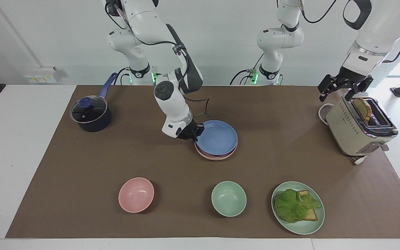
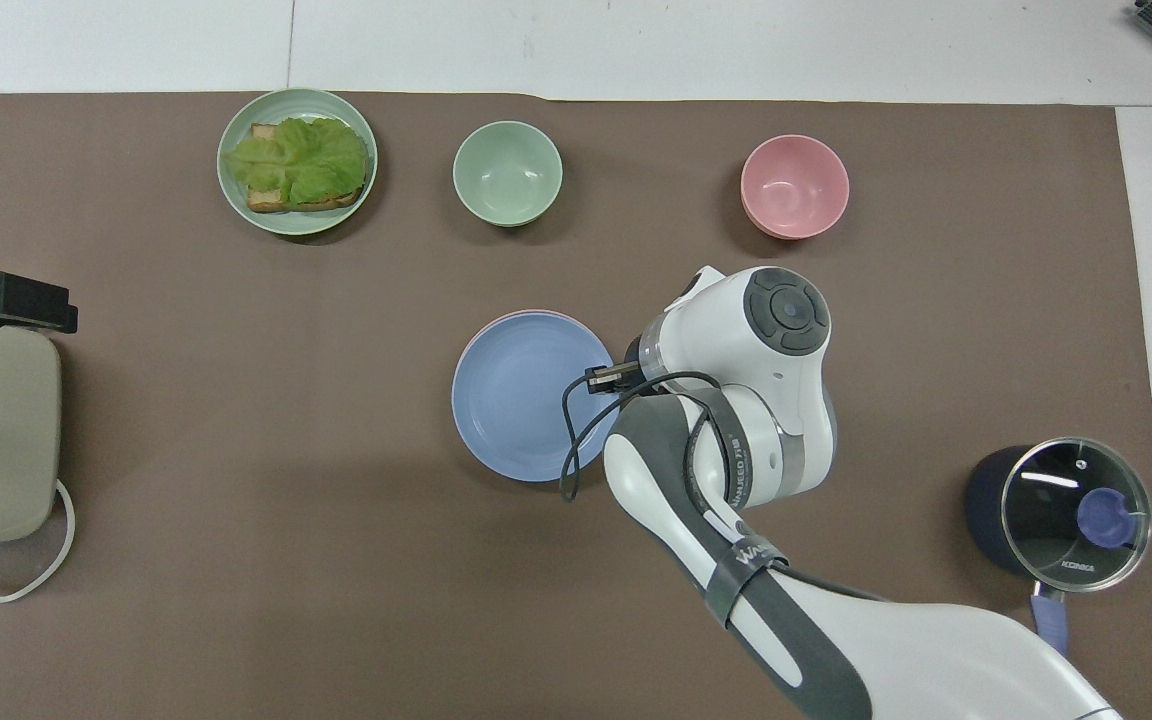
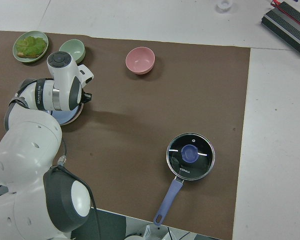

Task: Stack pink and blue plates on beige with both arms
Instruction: 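Carry the blue plate with the right gripper onto the pink plate, then open the right gripper and withdraw it to its rest position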

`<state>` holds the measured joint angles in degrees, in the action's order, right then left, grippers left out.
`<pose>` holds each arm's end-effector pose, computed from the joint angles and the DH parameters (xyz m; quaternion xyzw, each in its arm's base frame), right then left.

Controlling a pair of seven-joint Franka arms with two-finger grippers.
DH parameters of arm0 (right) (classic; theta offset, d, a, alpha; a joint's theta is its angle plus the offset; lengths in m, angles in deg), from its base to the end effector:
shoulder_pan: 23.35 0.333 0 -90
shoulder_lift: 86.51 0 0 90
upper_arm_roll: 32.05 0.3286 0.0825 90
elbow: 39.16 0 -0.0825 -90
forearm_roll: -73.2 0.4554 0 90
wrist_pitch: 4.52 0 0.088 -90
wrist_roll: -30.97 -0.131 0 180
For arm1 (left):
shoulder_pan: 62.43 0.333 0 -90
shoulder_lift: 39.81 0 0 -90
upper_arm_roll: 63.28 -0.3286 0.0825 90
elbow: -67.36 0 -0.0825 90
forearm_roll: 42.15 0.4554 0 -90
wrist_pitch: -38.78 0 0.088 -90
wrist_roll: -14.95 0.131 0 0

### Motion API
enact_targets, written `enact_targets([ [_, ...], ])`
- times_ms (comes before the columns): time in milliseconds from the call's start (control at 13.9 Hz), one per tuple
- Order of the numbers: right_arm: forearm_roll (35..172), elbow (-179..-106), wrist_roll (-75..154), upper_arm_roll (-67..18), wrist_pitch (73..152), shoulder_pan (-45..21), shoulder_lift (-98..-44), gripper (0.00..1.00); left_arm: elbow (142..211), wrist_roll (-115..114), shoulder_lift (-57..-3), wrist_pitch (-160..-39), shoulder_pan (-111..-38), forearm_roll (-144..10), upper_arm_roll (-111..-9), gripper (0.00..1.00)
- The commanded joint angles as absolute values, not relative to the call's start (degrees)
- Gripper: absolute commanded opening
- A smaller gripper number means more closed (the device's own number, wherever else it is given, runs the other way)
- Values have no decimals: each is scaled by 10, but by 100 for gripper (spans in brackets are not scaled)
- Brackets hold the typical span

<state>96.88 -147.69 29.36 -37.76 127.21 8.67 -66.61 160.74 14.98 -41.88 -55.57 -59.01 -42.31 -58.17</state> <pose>0.6150 0.3240 0.2729 -0.9860 -0.0843 0.0041 0.1439 0.6223 -0.0196 0.6102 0.9995 -0.0149 0.0265 0.0002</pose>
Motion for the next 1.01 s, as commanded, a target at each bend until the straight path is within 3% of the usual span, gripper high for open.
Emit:
enact_targets([
  [0, 990, -1482, 318, -375, 1285, 84, -666, 22, 1608, 153, -422, -547, -586, -417, -578, 100],
  [144, 990, -1482, 318, -375, 1285, 83, -666, 60, 1608, 153, -422, -547, -585, -417, -578, 100],
  [216, 990, -1481, 318, -375, 1282, 81, -666, 87, 1608, 153, -422, -547, -585, -417, -578, 100],
  [288, 989, -1480, 318, -376, 1282, 81, -666, 100, 1608, 153, -422, -547, -586, -417, -578, 100],
  [719, 927, -1473, 315, -407, 1262, 65, -703, 100, 1609, 153, -422, -547, -586, -417, -579, 100],
  [935, 836, -1468, 305, -408, 1228, 16, -745, 100, 1609, 153, -422, -547, -586, -417, -578, 100],
])
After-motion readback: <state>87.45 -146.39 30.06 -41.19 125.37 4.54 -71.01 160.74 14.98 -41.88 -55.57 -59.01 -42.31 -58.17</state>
